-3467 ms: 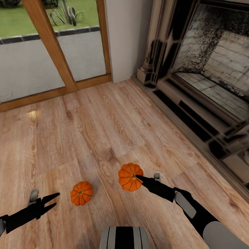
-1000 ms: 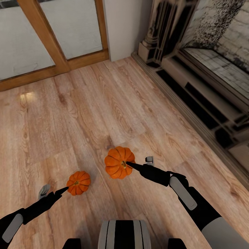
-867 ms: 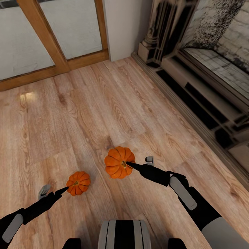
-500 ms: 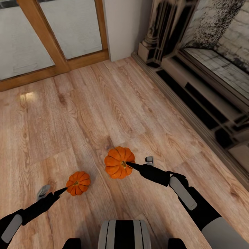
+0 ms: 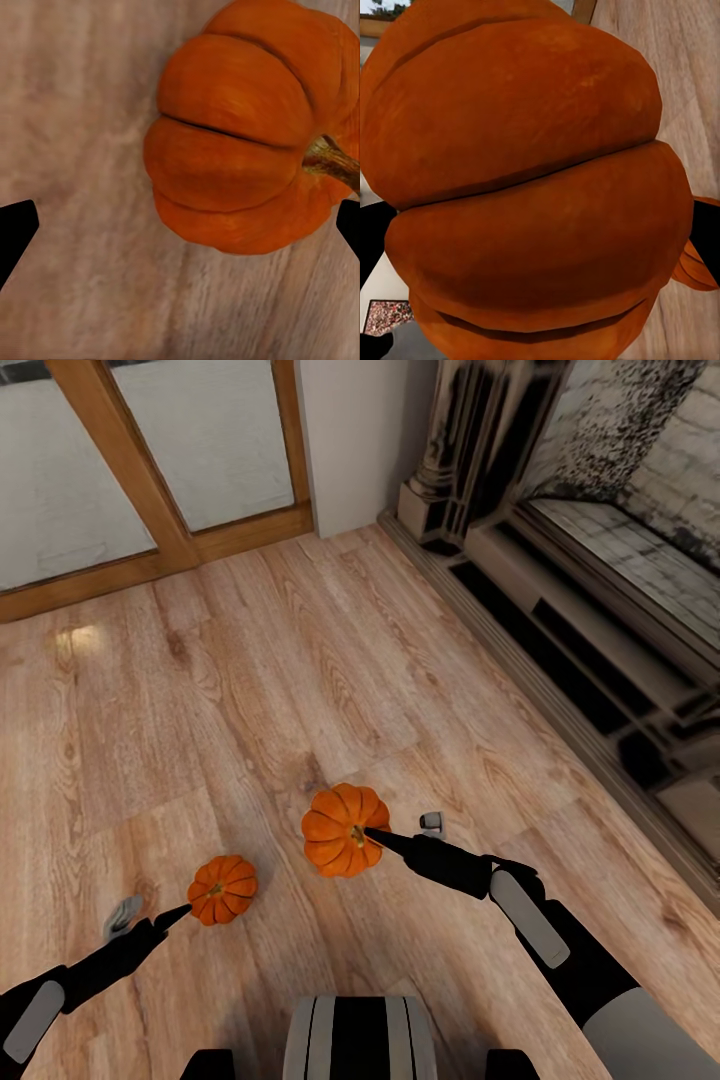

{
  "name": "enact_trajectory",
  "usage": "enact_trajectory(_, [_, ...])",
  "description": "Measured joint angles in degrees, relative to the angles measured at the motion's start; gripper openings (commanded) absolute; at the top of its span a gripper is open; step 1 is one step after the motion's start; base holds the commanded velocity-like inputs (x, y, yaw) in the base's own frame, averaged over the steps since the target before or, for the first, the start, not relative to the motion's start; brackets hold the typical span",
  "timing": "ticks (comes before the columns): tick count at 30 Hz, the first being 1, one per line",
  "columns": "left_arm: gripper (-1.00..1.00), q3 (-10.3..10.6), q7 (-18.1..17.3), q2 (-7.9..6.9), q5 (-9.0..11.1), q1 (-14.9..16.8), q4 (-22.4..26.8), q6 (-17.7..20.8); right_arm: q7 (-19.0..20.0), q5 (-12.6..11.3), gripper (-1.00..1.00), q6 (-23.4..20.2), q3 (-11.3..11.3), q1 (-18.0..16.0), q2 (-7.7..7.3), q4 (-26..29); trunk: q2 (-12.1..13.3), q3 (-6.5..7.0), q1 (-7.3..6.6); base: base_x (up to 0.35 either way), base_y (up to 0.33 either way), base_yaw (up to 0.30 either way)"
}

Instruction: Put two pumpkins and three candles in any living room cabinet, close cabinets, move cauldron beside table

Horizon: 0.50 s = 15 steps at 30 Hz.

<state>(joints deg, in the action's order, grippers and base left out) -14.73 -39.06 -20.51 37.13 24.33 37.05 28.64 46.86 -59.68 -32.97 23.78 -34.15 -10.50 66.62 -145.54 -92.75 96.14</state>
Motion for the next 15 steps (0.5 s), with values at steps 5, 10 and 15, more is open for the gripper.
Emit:
enact_trajectory(5, [1.0,0.0,1.8,0.02,0.1,0.0,0.0,0.0,0.0,0.0,-1.0,0.0,0.0,0.0,0.0,0.0,0.0,0.0,0.0,0.0,-0.003,0.0])
enact_trajectory(10, [1.0,0.1,2.1,0.03,0.1,0.0,0.0,0.0,0.0,0.0,-1.0,0.0,0.0,0.0,0.0,0.0,0.0,0.0,0.0,0.0,-0.115,0.0])
enact_trajectory(15, [1.0,0.0,2.1,0.02,0.1,0.0,0.0,0.0,0.0,0.0,-1.0,0.0,0.0,0.0,0.0,0.0,0.0,0.0,0.0,0.0,-0.045,0.0])
